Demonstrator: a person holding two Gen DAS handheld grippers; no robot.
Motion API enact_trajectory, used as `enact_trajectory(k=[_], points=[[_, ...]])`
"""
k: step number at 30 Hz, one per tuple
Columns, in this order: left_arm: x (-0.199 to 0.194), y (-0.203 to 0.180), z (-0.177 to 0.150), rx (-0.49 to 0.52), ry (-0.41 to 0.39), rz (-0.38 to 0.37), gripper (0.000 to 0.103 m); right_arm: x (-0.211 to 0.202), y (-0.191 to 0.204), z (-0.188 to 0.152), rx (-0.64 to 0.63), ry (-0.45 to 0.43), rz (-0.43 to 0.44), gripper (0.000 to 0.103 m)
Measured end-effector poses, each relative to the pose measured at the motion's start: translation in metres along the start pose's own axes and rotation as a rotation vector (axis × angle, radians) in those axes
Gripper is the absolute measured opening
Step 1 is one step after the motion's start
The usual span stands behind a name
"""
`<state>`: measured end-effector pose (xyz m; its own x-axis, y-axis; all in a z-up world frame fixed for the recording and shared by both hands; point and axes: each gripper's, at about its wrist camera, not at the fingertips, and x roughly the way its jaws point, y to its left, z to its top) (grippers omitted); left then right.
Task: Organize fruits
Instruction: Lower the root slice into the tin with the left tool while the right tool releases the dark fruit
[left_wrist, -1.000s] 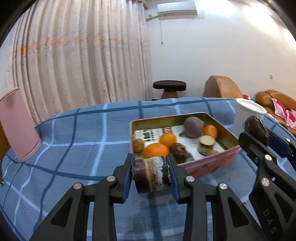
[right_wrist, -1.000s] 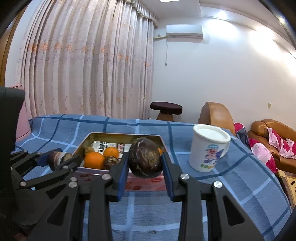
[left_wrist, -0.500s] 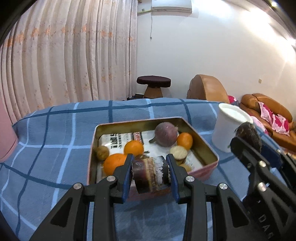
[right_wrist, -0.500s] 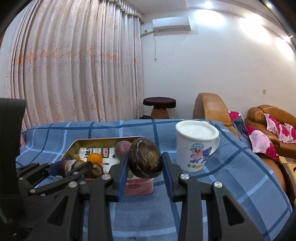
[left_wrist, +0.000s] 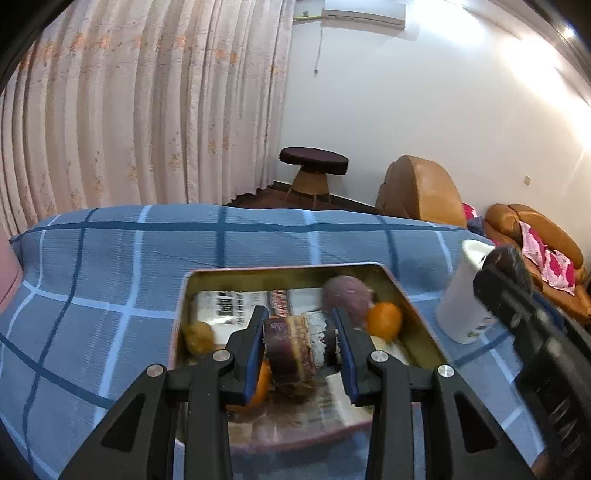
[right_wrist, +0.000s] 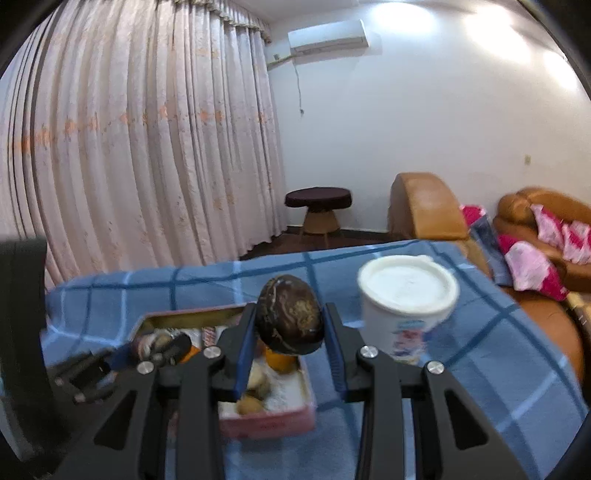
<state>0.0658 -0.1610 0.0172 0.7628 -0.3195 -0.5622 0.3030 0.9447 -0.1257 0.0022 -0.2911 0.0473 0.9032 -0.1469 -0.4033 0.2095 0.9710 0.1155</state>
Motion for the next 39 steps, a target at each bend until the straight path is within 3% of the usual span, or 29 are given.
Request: enact_trajectory(k=[5,15,26,39], points=[[0.008,0.02,0.003,-0.042,0.029,0.037,0.037,0.02,0.02,0.008,0.024,0.032,0.053,0.037],[0.018,0.019,0.006,-0.005,0.04,0.089,0.037,0.03,0.022,0.004,-0.009,0.009,0.04,0.037],[0.04,0.007,0.018,0.04,0.113,0.107,0.037,0.044,0.011,0.01,-0.034,-0.001,-0.044,0.037],[0.051,0.017,0.02,0.003,0.157,0.093,0.037,0.063,0.018,0.006,-0.046,0.047,-0.033,0.037]])
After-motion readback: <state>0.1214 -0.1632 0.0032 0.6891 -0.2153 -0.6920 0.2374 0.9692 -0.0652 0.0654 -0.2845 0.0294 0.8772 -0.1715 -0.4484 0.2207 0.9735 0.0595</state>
